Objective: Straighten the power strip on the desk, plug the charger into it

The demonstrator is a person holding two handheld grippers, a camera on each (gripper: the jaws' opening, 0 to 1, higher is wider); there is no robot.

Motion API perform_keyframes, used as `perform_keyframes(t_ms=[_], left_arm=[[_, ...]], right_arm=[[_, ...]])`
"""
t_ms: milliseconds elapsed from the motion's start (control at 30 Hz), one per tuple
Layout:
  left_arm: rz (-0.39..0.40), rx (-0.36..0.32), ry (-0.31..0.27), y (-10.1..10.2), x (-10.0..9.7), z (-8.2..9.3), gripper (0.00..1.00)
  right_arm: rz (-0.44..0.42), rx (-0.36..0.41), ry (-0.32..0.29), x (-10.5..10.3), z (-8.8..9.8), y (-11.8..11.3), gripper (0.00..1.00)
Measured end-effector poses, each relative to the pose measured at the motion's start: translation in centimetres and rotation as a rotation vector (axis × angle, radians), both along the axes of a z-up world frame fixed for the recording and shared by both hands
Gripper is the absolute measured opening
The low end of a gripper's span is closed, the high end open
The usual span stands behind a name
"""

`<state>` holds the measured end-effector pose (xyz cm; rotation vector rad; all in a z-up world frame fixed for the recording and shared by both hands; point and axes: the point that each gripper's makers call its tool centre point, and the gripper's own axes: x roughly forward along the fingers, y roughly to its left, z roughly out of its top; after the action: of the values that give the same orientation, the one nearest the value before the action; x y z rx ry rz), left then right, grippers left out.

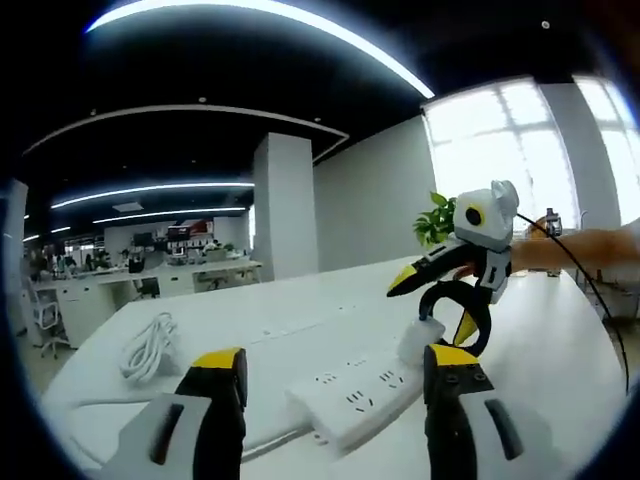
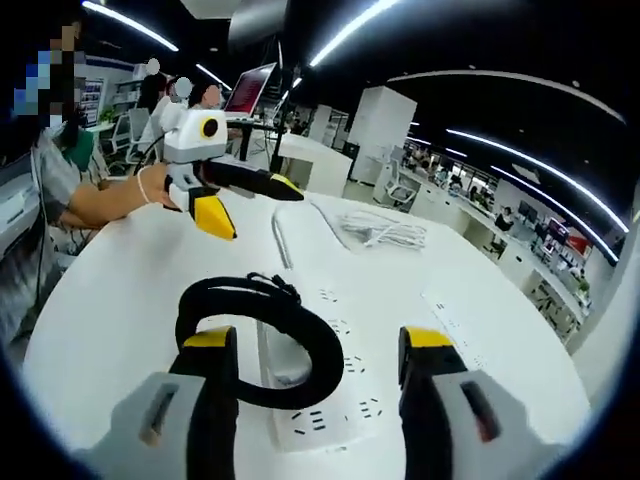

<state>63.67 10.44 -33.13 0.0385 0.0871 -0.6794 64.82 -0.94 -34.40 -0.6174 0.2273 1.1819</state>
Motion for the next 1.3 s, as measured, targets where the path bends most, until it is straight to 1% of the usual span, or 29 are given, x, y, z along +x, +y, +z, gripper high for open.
perform_keyframes(t_ms=[100, 267, 333, 400, 500, 567, 600, 700, 733, 800, 833, 867, 1000, 1033, 1100, 1300], left_arm=[[-0.005, 0.009, 0.005, -0.3, 0.0, -0.3, 0.72], [-0.011, 0.025, 0.013, -0.6, 0.1, -0.7, 0.72], [-0.011, 0.03, 0.013, -0.7, 0.1, -0.8, 0.71], [-0.01, 0.032, 0.014, -0.7, 0.2, -0.8, 0.71], [-0.011, 0.033, 0.016, -0.7, 0.2, -0.9, 0.71], [-0.011, 0.034, 0.017, -0.7, 0.3, -0.9, 0.71], [-0.01, 0.034, 0.018, -0.6, 0.3, -0.9, 0.71], [-0.008, 0.033, 0.021, -0.6, 0.4, -0.9, 0.71], [-0.008, 0.032, 0.022, -0.5, 0.4, -1.0, 0.71], [-0.008, 0.032, 0.023, -0.5, 0.4, -1.0, 0.71], [-0.008, 0.032, 0.024, -0.5, 0.4, -1.0, 0.71], [-0.008, 0.032, 0.023, -0.5, 0.3, -1.0, 0.71], [-0.009, 0.029, 0.022, -0.5, 0.3, -0.9, 0.7], [-0.01, 0.027, 0.022, -0.5, 0.2, -0.9, 0.7], [-0.012, 0.025, 0.024, -0.6, 0.2, -0.9, 0.7], [-0.014, 0.032, 0.032, -0.7, 0.0, -1.3, 0.7]], right_arm=[[0.015, -0.072, 0.012, -0.3, -0.4, 0.5, 0.58], [0.038, -0.169, 0.016, -0.6, -0.7, 0.9, 0.53], [0.046, -0.207, 0.03, -0.8, -0.9, 1.0, 0.49], [0.062, -0.261, 0.029, -0.9, -1.1, 1.0, 0.45], [0.055, -0.32, 0.04, -1.0, -1.4, 1.0, 0.43], [0.057, -0.384, 0.052, -1.2, -1.7, 0.9, 0.41], [0.057, -0.4, 0.053, -1.3, -1.8, 0.9, 0.4], [0.046, -0.489, 0.052, -1.1, -2.3, 0.7, 0.39], [0.043, -0.517, 0.046, -0.9, -2.3, 0.7, 0.37], [0.036, -0.584, 0.017, -0.4, -2.4, 0.3, 0.3], [0.041, -0.602, 0.014, -0.4, -2.4, 0.4, 0.3], [0.036, -0.615, 0.032, -0.5, -2.5, 0.5, 0.29], [0.039, -0.683, 0.047, -0.8, -3.0, 0.3, 0.26], [0.031, -0.685, 0.038, -0.6, -2.9, 0.4, 0.26], [0.045, -0.727, 0.019, -0.7, -3.0, 0.3, 0.26], [-0.012, -0.792, 0.057, -1.3, -3.3, 0.2, 0.25]])
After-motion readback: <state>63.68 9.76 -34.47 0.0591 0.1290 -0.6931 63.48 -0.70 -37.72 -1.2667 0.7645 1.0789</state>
